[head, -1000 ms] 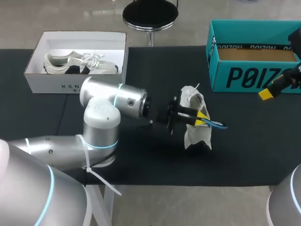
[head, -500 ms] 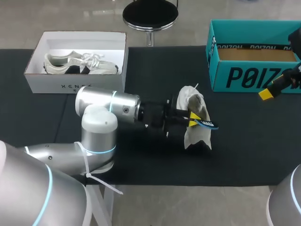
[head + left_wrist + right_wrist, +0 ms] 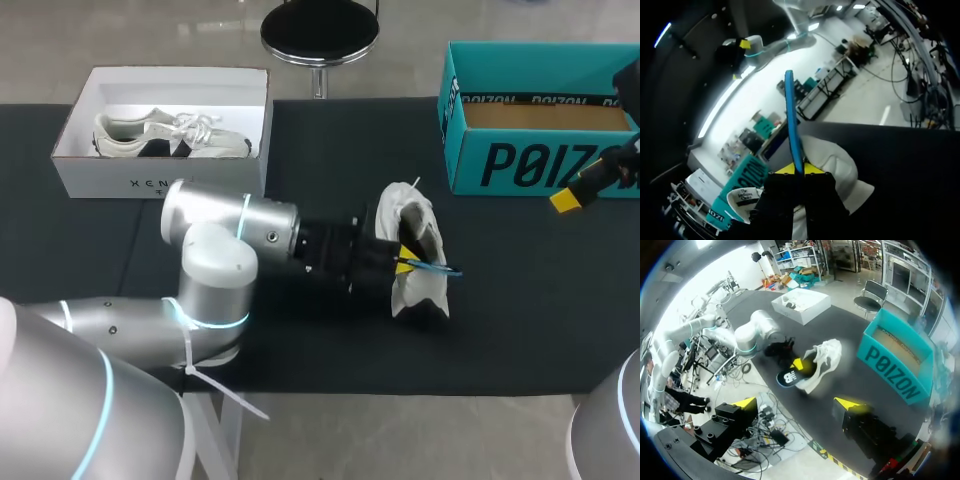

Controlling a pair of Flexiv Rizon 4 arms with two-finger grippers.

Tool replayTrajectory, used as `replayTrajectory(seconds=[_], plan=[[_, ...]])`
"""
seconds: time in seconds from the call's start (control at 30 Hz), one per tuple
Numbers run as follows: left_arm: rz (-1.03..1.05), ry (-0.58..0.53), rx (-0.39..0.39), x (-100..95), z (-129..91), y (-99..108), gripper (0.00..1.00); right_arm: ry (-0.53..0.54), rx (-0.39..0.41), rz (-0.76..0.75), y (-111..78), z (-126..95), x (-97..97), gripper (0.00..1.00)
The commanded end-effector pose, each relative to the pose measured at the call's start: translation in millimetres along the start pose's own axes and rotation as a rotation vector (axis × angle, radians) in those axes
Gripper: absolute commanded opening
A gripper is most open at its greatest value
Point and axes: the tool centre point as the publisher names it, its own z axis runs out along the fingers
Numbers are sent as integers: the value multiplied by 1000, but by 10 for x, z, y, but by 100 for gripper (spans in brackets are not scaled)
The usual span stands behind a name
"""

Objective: Take the shoe out of the shoebox, open the shoe tongue, remove and reinsert the insole, then place the shoe into the shoebox

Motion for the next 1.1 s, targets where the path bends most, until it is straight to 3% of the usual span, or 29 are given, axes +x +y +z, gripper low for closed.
replayTrajectory(seconds=[0.03,0.27,0.37,0.57,0.83,0.87,0.93,1.1], plan=[[-14,15,-34,-21,-23,88,0,1,4,0,15,11,-13,100],[-30,19,-53,-78,-58,128,0,1,4,0,15,11,-13,100],[-21,27,-43,-100,-68,85,33,1,4,0,15,11,-13,100],[-11,23,-26,-141,-75,5,41,1,4,0,15,11,-13,100],[9,30,7,-132,-16,-89,24,1,4,0,15,11,-13,100],[10,34,10,-125,-2,-92,19,1,4,0,15,11,-13,100],[11,42,9,-117,20,-95,0,1,4,0,15,11,-13,100],[24,55,7,-124,34,-101,0,1,4,0,15,11,-13,100]])
